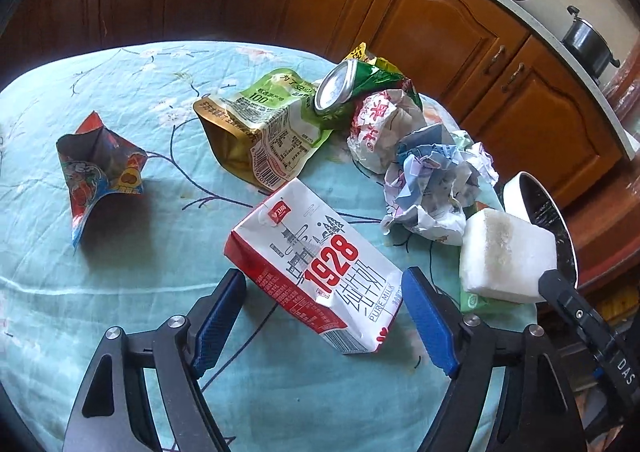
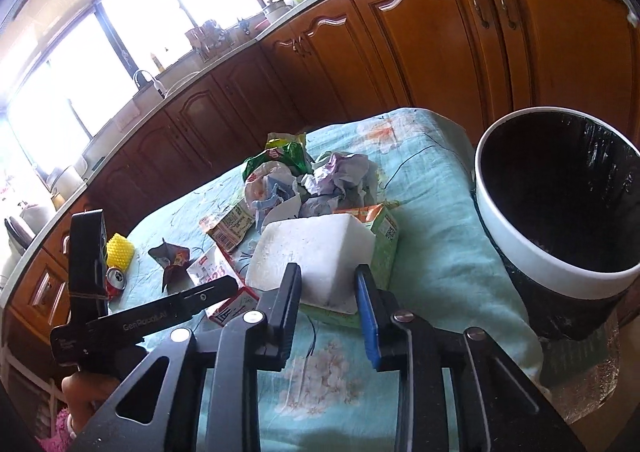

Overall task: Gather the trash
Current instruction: 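Grasp the white foam block with the right gripper while the left gripper grasps the red-and-white carton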

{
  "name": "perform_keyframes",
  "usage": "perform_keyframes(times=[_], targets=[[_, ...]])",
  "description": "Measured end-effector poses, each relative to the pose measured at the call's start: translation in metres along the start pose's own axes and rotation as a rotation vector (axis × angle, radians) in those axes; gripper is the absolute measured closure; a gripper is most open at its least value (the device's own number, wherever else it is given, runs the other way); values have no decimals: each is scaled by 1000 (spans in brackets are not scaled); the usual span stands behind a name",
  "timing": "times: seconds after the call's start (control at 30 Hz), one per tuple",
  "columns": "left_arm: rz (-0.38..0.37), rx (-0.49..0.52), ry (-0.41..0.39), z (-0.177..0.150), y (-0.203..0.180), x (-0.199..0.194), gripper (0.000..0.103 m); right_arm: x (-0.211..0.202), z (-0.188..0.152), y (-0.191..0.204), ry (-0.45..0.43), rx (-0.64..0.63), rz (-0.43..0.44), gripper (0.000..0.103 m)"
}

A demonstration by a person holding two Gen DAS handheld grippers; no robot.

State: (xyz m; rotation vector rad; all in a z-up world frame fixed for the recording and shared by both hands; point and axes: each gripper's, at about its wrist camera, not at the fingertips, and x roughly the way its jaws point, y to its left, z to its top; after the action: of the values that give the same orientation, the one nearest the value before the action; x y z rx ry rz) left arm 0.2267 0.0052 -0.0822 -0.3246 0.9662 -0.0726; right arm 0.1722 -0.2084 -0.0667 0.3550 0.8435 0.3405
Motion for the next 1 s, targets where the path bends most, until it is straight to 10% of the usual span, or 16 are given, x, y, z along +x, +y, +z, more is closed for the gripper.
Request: perform_keyframes(times=[0.2,0.5,0.7,1.0], targets=[[5,99,-20,-10,3,-16,53,-16,-28,13,45,-39,30,79],[-31,63,6,-14,19,-34,40,-20,-57,-8,137,41,53,40],[-14,-8,11,0,9,-19,21,-15,-45,-1,110,-19,68,36],[-6,131,24,9,-22,12,36,4,-41,1,160,-50,113,36]])
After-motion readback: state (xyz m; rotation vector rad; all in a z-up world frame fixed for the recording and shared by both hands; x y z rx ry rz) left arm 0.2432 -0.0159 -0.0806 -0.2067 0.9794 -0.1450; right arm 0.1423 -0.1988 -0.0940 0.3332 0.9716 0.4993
